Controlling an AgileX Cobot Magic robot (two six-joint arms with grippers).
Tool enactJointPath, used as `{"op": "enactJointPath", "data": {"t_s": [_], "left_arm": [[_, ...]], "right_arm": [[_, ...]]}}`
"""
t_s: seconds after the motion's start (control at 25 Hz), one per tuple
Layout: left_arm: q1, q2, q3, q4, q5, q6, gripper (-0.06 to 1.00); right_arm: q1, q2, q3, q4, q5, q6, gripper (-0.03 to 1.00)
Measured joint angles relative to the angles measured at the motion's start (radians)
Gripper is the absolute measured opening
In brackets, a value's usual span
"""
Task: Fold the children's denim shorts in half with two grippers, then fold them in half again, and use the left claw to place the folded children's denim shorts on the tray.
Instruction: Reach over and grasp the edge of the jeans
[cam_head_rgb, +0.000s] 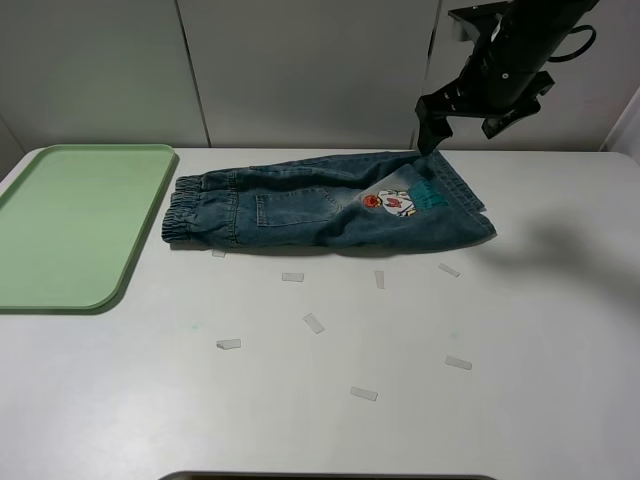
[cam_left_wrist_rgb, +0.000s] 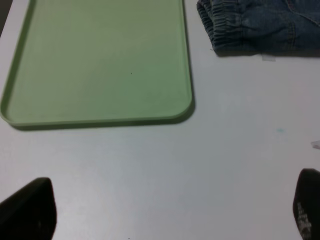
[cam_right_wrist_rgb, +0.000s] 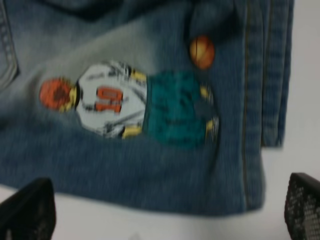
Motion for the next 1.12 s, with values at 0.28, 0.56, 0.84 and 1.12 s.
{"op": "enactJointPath", "data": {"t_s": [0.28,0.56,0.84,1.12], "left_arm": [[0.000,0.000,0.000,0.003,0.000,0.000,0.93],[0.000,0.000,0.000,0.003,0.000,0.000,0.93],[0.000,0.000,0.000,0.006,0.000,0.000,0.93],[0.000,0.000,0.000,0.006,0.000,0.000,0.93]], "right_arm": [[0.000,0.172,-0.159,-0.001,0.032,-0.078,0.69],[-0.024,0.295,-0.271,-0.001,0.043,-0.133,0.69],[-0.079,0.380,-0.309,-0.004,0.040,-0.159,0.69],[-0.123,0.436,-0.311,-0.004,0.012,-0.170,0.69]]}}
